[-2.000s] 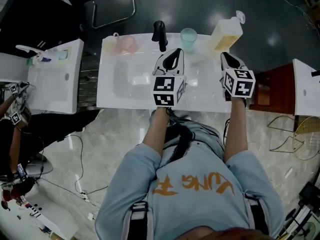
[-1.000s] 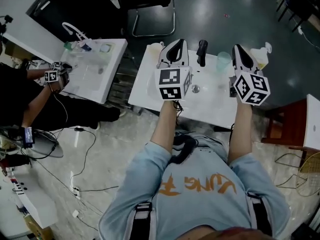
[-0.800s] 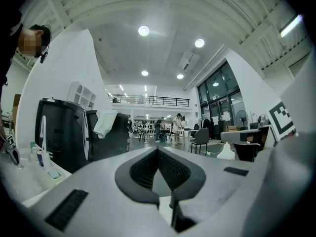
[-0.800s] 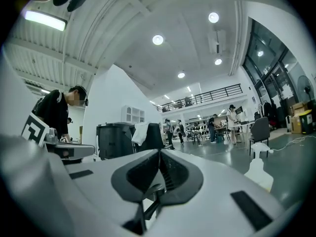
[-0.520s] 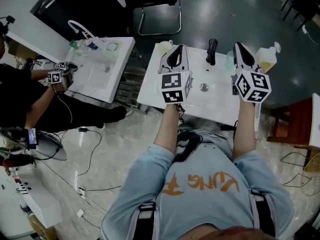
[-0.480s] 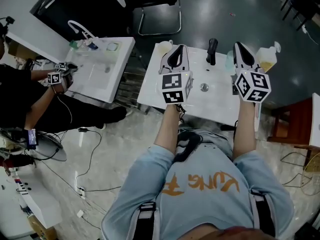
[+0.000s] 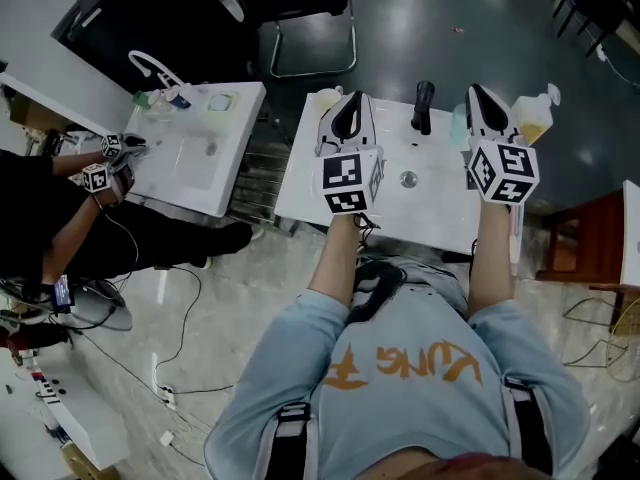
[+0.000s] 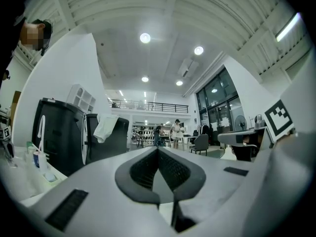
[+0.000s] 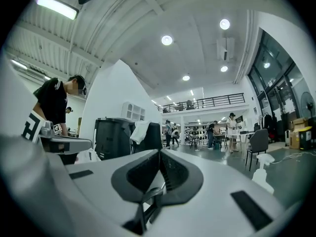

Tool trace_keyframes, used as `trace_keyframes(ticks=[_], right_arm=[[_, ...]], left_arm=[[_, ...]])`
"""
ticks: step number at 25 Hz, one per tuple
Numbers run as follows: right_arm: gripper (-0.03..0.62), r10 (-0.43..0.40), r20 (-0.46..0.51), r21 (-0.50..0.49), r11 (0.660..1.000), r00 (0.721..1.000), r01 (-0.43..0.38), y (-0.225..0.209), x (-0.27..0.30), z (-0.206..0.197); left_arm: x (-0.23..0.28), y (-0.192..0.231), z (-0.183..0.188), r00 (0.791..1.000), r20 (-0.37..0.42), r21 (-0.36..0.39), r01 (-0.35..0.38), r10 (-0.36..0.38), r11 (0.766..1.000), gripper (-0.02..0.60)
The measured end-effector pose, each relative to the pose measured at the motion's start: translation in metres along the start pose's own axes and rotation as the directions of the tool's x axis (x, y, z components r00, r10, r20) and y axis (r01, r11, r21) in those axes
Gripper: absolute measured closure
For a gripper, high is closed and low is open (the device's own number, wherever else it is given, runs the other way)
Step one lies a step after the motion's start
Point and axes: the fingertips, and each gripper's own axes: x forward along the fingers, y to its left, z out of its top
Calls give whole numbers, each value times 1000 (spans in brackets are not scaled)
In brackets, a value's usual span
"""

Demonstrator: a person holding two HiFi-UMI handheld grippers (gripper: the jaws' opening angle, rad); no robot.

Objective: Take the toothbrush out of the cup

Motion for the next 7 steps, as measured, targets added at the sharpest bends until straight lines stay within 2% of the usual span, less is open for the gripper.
trace_keyframes(ticks=[7], right_arm=[[562, -12, 7, -12, 1000, 1000, 12, 5, 15, -7]], left_arm=[[12, 10, -7, 999, 10, -11, 38, -38, 999, 574]])
